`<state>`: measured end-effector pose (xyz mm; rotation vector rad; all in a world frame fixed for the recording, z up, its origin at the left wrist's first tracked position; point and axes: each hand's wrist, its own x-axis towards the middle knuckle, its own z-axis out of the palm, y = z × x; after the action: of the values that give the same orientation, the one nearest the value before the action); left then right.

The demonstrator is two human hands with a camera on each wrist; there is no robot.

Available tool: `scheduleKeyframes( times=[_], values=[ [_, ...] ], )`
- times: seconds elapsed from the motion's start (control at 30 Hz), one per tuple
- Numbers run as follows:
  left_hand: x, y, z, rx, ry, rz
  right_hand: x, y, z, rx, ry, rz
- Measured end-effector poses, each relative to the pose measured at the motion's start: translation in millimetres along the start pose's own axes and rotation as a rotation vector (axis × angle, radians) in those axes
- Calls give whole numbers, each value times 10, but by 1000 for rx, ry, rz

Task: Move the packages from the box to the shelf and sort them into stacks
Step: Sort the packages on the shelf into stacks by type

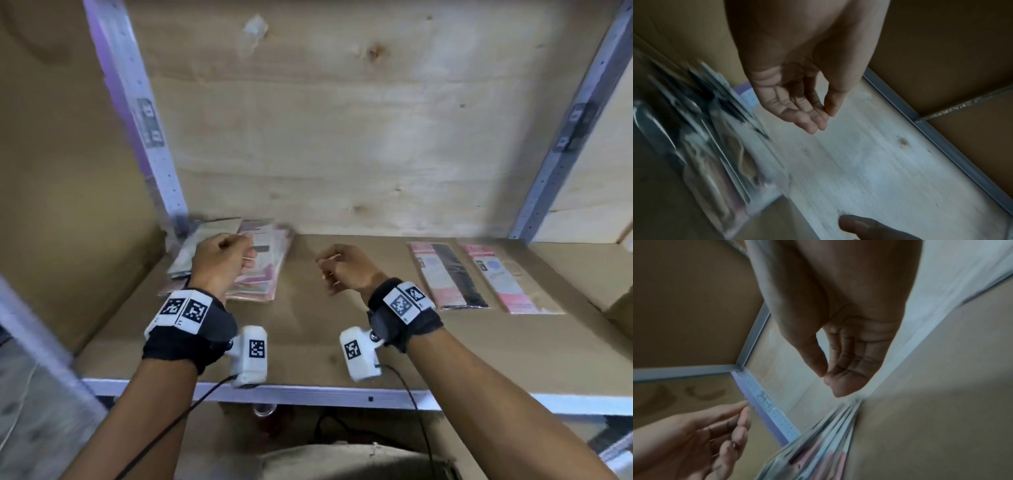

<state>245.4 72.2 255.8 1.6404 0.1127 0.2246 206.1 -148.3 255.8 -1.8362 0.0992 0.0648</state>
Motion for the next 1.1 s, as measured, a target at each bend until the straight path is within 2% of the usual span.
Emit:
scheduleKeyframes(
  times=[0.2,0.33,0.43,0.57,0.63,0.73,0.93,1.0,1.1],
  values=[
    [110,-7,-361,52,45,-75,519,-310,747,-40,-17,129],
    [125,-25,-543,50,71,-72,774,-293,1074,-267,-24,145],
    [118,-28,-625,58,78,-62,825,-162,1083,-357,-22,174],
    [89,-61,-628,65,76,-79,733,-47,858,-247,-54,217],
    [54,-70,-593,30,34,-116,617,-9,700,-80,-102,204],
    [-59,-28,-473,-59,-84,-213,329,28,440,138,-93,133],
    [-259,173,-59,-208,-312,-298,-239,-61,9,172,27,-97],
    [-330,225,107,-230,-390,-302,-367,-82,-128,-76,96,-263],
    [-398,234,323,-362,-420,-278,-504,-12,-268,-605,159,-493]
  ],
)
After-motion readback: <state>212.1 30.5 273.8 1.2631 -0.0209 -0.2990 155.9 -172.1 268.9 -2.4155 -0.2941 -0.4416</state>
